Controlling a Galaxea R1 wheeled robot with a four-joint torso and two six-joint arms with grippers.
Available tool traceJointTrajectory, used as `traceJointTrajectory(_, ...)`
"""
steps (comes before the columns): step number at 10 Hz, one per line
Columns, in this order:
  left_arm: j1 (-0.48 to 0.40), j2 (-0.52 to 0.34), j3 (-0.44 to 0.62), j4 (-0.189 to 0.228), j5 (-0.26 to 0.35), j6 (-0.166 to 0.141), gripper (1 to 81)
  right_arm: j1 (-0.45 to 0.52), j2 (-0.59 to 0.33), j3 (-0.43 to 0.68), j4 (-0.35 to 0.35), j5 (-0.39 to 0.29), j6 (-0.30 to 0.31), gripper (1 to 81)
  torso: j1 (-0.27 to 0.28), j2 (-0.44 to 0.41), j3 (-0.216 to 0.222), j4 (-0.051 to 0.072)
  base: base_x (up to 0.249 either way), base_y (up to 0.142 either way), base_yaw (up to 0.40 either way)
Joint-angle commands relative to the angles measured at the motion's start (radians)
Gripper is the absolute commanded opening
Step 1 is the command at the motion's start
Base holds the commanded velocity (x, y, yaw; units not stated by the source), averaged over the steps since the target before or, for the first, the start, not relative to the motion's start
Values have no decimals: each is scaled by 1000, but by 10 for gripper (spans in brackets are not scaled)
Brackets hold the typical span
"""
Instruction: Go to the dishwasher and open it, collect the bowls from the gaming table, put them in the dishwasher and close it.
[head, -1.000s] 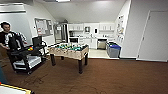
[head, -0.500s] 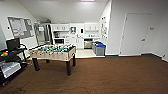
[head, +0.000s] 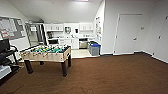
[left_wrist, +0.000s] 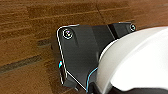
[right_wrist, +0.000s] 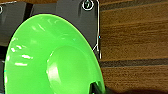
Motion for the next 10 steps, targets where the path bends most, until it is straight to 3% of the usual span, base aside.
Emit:
traceJointTrajectory(1, -43, -32, -15, -1, 6, 7, 10, 48, -16, -8, -2, -39, 0, 10, 0, 0, 0, 0, 0, 0, 0)
traceJointTrajectory(10, -42, -25, -15, -9, 8, 7, 10, 45, -14, -8, -3, -36, -1, 10, 0, 0, 0, 0, 0, 0, 0)
